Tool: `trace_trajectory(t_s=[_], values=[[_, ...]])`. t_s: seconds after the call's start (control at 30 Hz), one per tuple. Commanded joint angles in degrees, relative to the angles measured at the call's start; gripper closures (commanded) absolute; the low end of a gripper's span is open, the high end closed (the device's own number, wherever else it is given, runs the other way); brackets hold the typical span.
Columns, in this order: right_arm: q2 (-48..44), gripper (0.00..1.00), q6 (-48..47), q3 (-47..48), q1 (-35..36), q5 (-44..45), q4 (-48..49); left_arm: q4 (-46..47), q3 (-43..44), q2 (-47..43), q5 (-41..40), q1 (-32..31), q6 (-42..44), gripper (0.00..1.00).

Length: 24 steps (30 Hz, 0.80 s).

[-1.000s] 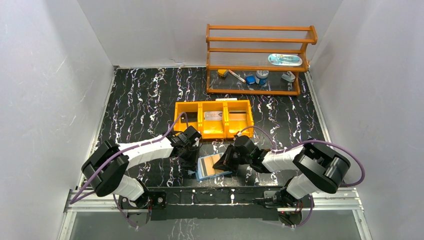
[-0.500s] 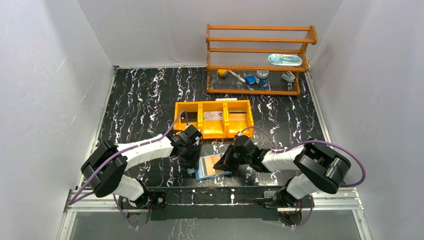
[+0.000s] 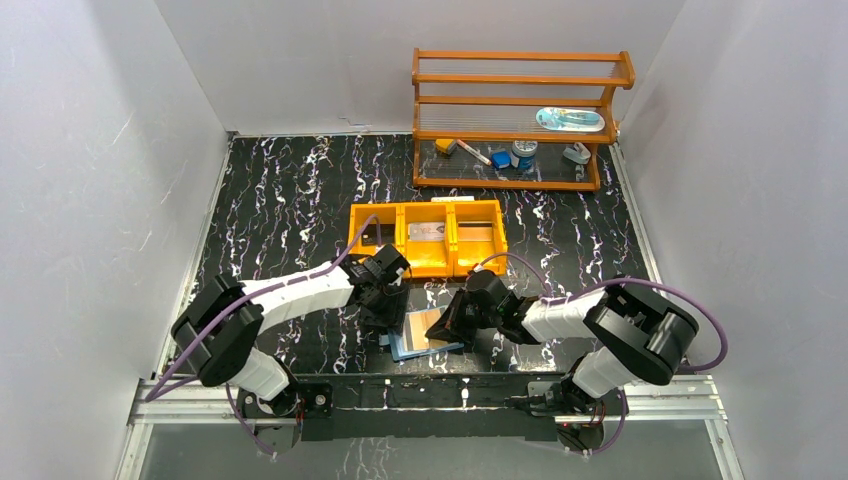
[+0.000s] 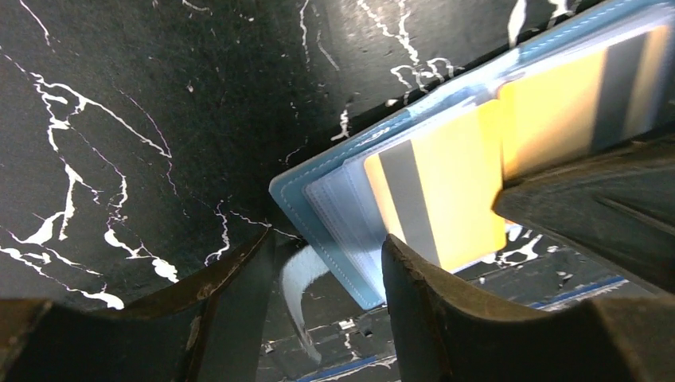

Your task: Take the credit cards out of the card holder

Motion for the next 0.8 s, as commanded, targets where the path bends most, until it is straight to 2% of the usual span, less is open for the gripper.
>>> trace_trajectory(t_s=[0.0,0.5,0.77], values=[[1.52,0.94,-0.52,0.35,-0.36,0.17,-1.62,-2.61,0.07,1.53,-0.39,0.13,1.26,0.51],[-2.40,0.92,-0.43,0.52,-0.33,1.88,-3.03,-3.89,-1.96,3.74,-4.25,0.10,2.61,0.58],[-5.33,0.92,-2.06,1.19,-0.41,6.70,-10.93,-3.90,-1.91,4.15,-5.17,0.10,2.86,0.60]])
